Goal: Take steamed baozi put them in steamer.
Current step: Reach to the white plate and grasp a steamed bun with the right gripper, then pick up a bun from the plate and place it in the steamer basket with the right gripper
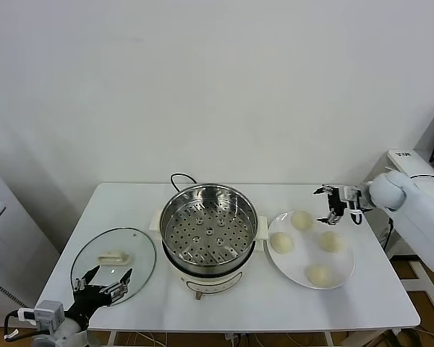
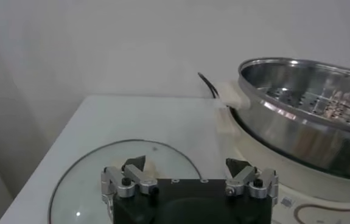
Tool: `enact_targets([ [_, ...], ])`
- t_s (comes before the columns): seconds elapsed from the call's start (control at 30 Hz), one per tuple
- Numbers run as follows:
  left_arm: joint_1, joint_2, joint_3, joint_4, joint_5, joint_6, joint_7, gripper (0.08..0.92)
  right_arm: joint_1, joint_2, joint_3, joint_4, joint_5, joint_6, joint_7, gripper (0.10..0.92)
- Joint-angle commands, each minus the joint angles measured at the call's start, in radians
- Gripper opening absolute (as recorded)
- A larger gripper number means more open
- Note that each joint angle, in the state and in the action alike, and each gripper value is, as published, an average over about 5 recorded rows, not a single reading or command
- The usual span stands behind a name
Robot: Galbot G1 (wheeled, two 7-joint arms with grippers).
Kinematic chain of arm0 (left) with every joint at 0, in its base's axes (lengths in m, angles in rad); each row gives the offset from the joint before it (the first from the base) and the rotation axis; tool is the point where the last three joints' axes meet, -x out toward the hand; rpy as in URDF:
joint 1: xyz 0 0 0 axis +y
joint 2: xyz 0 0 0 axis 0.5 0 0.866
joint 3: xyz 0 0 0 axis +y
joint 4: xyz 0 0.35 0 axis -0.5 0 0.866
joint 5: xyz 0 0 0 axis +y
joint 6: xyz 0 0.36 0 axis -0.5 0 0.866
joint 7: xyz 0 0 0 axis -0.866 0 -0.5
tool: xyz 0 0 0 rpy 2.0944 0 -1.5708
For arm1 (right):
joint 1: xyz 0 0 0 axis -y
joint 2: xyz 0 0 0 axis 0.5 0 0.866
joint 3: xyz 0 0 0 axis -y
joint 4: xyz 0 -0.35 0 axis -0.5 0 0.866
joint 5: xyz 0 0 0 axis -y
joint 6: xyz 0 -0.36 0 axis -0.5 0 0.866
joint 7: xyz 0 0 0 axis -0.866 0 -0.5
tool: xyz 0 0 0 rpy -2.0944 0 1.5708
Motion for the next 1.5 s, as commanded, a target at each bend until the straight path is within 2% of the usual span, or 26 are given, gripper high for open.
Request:
enact_targets([
  [0.03, -0.001, 0.000, 0.000, -0.006, 0.005, 0.003, 0.000, 0.823, 0.147, 0.129, -0.156, -0.176, -0.012, 0.015, -0.095, 0.823],
  [0.27, -0.001, -0.003, 0.001, -0.010, 0.004, 0.004, -0.001, 0.823, 0.124, 0.201, -0.143, -0.257, -0.105, 0.016, -0.072, 0.823],
  [0.67, -0.010, 0.002, 0.006, -0.007, 0.001, 0.007, 0.000, 0.823, 0.070, 0.246, -0.082, -0.323, -0.176, 0.021, -0.024, 0.816],
  [0.9, -0.012, 0.002, 0.006, -0.009, 0.000, 0.008, 0.001, 0.823, 0.052, 0.258, -0.060, -0.329, -0.188, 0.021, -0.024, 0.713],
  [1.17, -0.016, -0.002, 0.007, -0.013, -0.001, 0.010, 0.000, 0.823, 0.043, 0.258, -0.052, -0.310, -0.209, 0.019, -0.016, 0.509],
  [1.37, -0.015, -0.007, 0.003, -0.018, -0.004, 0.010, -0.004, 0.823, 0.051, 0.237, -0.071, -0.261, -0.213, 0.020, -0.026, 0.487],
  [1.5, -0.011, -0.016, 0.002, -0.024, -0.005, 0.011, -0.009, 0.823, 0.082, 0.196, -0.126, -0.189, -0.163, 0.012, -0.042, 0.484],
])
